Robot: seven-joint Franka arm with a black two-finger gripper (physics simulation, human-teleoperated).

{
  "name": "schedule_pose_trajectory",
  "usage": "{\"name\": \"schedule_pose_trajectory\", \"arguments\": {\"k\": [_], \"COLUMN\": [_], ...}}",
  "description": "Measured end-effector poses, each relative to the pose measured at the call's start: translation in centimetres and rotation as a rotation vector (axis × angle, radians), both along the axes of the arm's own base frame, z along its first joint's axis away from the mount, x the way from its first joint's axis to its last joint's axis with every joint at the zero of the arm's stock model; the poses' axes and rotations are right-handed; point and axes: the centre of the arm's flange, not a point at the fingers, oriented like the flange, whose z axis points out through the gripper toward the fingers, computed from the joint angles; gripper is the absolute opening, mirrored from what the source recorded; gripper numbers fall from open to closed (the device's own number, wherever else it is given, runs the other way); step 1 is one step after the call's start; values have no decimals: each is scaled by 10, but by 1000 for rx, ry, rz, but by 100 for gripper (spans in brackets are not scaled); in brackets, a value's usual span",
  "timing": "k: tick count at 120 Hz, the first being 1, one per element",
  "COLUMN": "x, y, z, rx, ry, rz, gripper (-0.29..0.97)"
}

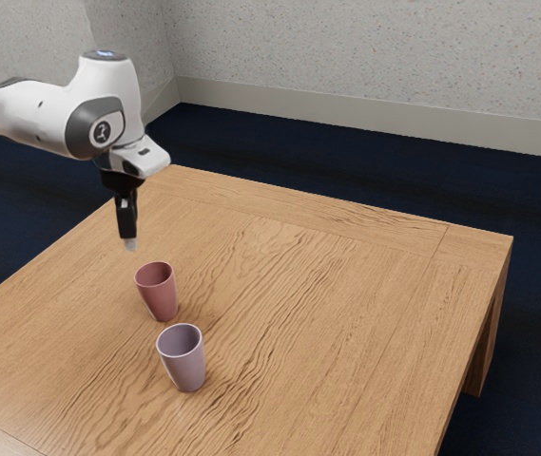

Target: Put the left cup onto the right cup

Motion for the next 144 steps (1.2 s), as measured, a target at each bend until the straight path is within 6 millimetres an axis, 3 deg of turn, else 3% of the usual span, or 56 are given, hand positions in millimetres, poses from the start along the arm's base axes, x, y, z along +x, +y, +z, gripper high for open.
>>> {"name": "schedule_pose_trajectory", "arguments": {"k": [45,69,108,144], "x": [8,13,33,43], "y": [12,22,20,22], "z": [-51,-66,-79,-103], "rx": [0,5,11,9], "ry": [34,41,29,41], "rz": [16,18,-21,-46], "gripper": [68,68,68,64]}}
